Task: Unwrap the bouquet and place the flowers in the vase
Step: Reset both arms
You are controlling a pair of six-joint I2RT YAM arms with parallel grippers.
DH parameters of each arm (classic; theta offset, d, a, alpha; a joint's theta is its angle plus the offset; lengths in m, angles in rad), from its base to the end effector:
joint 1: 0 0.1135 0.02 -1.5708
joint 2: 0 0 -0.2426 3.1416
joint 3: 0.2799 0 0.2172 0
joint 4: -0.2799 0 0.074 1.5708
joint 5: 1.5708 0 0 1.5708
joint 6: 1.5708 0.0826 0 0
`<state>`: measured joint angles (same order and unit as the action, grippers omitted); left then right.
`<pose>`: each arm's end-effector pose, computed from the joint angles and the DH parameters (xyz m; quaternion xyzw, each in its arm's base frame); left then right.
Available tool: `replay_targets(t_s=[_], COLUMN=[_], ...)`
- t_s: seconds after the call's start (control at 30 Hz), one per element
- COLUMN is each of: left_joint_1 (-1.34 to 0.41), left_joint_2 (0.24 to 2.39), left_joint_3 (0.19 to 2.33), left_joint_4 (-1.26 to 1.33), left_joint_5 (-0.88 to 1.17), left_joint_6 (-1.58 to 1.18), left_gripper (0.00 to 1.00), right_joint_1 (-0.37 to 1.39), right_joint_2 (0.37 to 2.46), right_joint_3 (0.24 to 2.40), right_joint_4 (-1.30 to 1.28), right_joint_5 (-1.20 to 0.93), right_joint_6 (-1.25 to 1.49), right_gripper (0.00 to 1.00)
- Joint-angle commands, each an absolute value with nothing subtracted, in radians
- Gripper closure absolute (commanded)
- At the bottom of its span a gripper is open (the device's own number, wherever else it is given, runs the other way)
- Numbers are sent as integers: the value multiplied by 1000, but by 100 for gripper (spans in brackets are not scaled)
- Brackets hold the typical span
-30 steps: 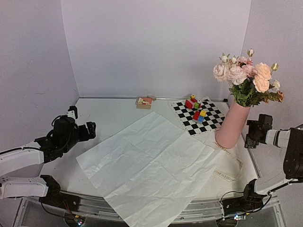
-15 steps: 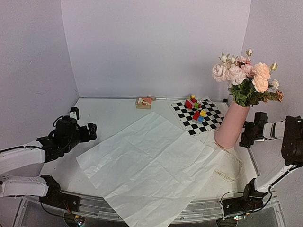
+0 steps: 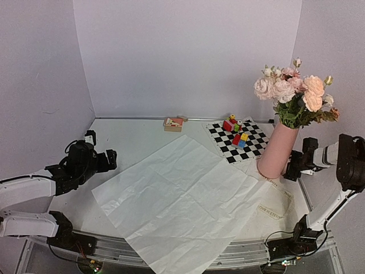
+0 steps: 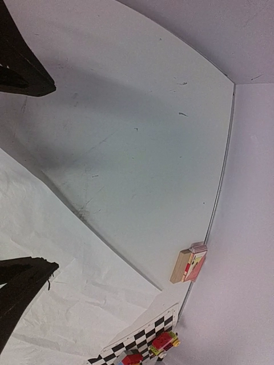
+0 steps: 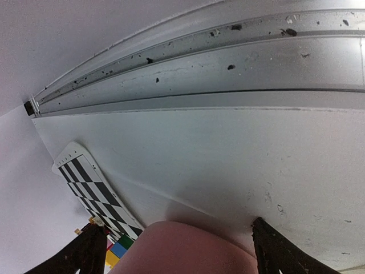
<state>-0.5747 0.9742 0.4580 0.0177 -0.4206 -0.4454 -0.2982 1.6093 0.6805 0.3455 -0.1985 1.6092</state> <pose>0.2081 -0.0946 0.1919 -0.0521 0.8459 -0.0873 0.5236 0.3219 -0.0819 0.1393 0.6874 0.5453 0.3566 0.3207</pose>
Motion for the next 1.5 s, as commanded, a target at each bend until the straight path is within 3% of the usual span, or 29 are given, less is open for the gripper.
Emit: replay_targets(t_s=[0.0,1.07,1.47], left_joint_1=[-571,-570,-571], left_joint_2=[985,1012,1012], left_joint_3=[511,520,514], left_joint_4=[36,40,43], left_joint_5=[-422,-419,-416], left_joint_6=[-443,-443,-452], left_gripper=[0,0,0], right_joint_1=[-277,43,84], right_joint_2=[1657,1807,1808], right_joint_3=[660,760,771], right_joint_4=[250,300,311], right_joint_5=[-203,-181,-142], right_joint_6=[1661,1818,1827], right_gripper=[11,12,11])
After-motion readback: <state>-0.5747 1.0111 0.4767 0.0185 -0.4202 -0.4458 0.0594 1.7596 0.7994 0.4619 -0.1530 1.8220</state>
